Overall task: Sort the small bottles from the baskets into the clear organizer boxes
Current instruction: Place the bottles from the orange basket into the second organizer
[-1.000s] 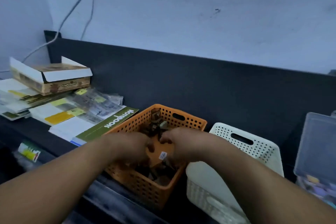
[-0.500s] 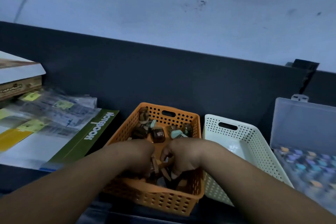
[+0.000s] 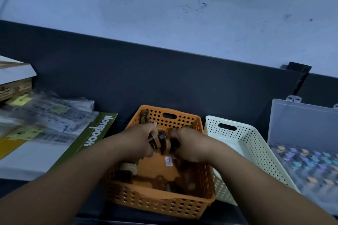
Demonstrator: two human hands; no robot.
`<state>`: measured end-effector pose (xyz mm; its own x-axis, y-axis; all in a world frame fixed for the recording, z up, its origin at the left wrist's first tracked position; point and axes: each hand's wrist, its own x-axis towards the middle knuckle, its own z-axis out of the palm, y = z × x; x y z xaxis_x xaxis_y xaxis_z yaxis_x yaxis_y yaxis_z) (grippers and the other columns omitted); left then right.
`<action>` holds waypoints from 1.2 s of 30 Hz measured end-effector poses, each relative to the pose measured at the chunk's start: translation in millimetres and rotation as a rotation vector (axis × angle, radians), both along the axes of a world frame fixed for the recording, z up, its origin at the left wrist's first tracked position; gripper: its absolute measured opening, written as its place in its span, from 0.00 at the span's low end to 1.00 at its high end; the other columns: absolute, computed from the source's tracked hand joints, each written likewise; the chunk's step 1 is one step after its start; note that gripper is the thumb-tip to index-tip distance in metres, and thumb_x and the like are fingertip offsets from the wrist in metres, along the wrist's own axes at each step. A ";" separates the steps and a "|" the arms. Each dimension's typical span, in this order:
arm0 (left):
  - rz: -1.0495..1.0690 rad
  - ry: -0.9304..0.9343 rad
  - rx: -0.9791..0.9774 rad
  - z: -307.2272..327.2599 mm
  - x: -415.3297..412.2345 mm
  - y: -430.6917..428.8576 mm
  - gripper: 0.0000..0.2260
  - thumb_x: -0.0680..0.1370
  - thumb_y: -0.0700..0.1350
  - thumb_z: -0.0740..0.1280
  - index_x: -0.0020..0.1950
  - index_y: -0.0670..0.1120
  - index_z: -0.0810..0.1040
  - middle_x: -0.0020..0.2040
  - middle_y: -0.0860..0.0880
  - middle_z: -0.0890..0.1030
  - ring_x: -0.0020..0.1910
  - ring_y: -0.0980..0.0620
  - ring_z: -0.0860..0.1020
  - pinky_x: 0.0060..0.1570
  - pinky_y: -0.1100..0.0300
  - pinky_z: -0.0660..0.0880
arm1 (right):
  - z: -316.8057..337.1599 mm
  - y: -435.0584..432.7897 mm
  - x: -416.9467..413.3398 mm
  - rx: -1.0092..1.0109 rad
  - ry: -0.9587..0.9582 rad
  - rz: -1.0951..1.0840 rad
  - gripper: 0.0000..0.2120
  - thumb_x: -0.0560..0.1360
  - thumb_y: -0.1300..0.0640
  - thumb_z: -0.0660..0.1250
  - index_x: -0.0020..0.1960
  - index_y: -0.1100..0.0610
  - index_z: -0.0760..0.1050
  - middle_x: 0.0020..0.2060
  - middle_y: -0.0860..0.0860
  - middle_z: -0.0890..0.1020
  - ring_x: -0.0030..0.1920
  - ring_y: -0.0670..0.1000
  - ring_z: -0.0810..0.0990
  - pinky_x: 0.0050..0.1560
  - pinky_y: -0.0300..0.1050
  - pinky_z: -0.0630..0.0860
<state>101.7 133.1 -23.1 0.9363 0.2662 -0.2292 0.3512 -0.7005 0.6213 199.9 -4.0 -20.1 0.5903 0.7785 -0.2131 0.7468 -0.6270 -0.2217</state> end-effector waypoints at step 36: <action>-0.397 -0.308 -0.528 41.2 99.4 -537.3 0.13 0.72 0.36 0.71 0.53 0.47 0.75 0.49 0.44 0.80 0.43 0.50 0.77 0.41 0.58 0.75 | 20.4 -578.8 -15.1 0.877 0.120 -0.725 0.13 0.71 0.59 0.75 0.52 0.50 0.75 0.45 0.50 0.82 0.46 0.50 0.81 0.51 0.47 0.78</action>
<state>201.1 -404.2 18.2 0.9820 -0.1804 0.0562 -0.1124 -0.3185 0.9412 184.8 -582.8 0.4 0.9737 0.1719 0.1497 0.2169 -0.4959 -0.8409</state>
